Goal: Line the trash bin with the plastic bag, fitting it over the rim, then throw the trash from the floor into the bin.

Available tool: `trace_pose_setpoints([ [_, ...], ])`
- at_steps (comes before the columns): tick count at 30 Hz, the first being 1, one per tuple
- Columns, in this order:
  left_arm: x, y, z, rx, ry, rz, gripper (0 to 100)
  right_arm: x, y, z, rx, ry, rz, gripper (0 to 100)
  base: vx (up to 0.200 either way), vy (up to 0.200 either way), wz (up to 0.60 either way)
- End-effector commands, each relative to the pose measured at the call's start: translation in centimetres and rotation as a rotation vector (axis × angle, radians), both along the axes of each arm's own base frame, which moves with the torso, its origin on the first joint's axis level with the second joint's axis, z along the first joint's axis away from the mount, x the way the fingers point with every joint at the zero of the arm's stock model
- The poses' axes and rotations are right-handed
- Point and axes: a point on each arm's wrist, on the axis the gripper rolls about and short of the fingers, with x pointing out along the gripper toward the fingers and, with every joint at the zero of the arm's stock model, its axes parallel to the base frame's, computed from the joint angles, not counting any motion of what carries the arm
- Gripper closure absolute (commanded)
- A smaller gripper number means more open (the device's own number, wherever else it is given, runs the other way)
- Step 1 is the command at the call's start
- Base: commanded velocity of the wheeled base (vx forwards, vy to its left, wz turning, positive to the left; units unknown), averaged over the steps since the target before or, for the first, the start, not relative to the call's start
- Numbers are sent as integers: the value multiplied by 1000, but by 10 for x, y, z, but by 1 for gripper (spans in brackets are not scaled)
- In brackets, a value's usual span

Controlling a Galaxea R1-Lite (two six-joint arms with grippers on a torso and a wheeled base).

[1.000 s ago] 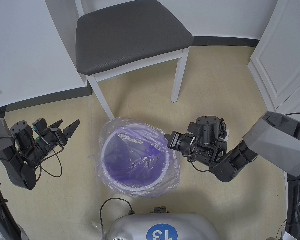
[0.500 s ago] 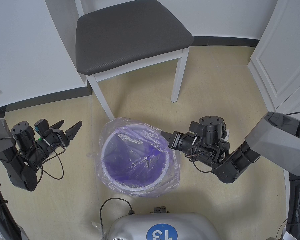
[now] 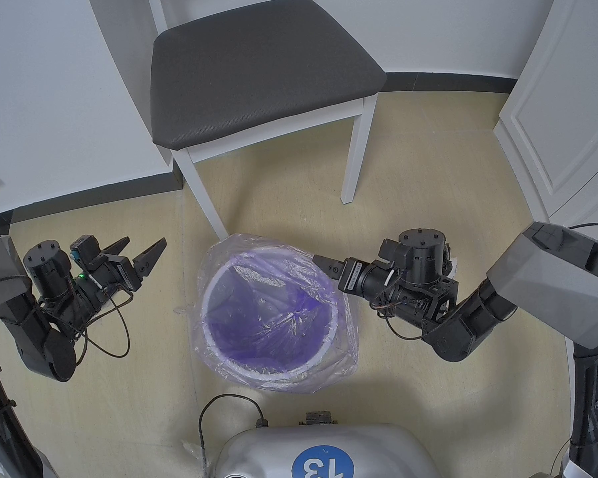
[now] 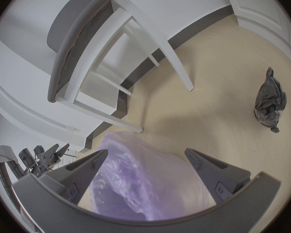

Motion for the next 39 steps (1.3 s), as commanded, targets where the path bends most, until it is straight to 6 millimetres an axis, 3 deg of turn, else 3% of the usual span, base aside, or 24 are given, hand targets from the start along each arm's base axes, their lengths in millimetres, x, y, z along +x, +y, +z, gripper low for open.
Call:
trace_pose_setpoints([
  [1, -3, -1, 3, 0, -19, -4, 0, -6, 4, -4, -10, 13, 17, 0, 0, 0, 0],
  [2, -3, -1, 3, 0, -17, -2, 0, -6, 4, -5, -12, 15, 15, 100, 0, 0, 0],
  [10, -4, 0, 1, 0, -8, 1, 0, -4, 5, -6, -11, 14, 14, 100, 0, 0, 0],
  [19, -4, -1, -1, -1, -1, -4, 0, 17, -2, 7, 37, -40, -43, 100, 0, 0, 0],
  [39, -6, -8, -14, -1, 52, -27, 0, 32, 3, -52, -12, 45, -50, 100, 0, 0, 0],
])
